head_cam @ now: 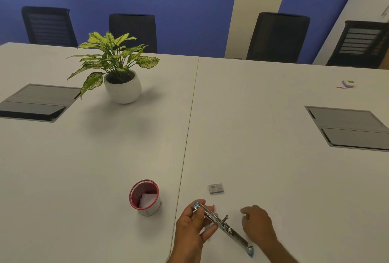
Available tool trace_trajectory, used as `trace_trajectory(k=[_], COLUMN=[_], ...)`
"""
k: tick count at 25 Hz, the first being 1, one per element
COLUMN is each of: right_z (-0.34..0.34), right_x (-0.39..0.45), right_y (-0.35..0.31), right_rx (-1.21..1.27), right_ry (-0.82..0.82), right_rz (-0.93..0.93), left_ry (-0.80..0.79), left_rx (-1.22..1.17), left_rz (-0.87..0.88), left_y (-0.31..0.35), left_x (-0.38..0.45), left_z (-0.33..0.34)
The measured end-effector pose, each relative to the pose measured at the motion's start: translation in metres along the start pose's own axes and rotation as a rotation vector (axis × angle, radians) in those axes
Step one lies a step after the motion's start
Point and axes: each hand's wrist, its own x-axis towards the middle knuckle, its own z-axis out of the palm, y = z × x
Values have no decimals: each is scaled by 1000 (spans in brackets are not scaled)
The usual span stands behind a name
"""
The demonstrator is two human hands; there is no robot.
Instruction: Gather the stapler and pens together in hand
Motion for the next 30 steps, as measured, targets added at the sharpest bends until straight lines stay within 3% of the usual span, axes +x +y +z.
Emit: trace_trajectory(k=[5, 10, 16, 21, 30], right_z=[-39, -83, -105, -111, -92], right_x=[-13, -40, -59, -76, -95], right_y=[-16, -49, -79, -92, -94], right_rx=[715, 1064, 928, 815, 605], right_ry=[-65, -104, 19, 13, 20], right_rz=[281, 223, 61, -69, -119], left_ry=[-2, -8, -25, -43, -53], left_rx=[3, -19, 0, 47, -12], left_rz=[-6, -30, -35, -27, -23], left_y=[-1, -3, -5, -3, -3], left_x=[-2, -6, -12, -15, -19], left_z=[3, 10, 19, 23, 25])
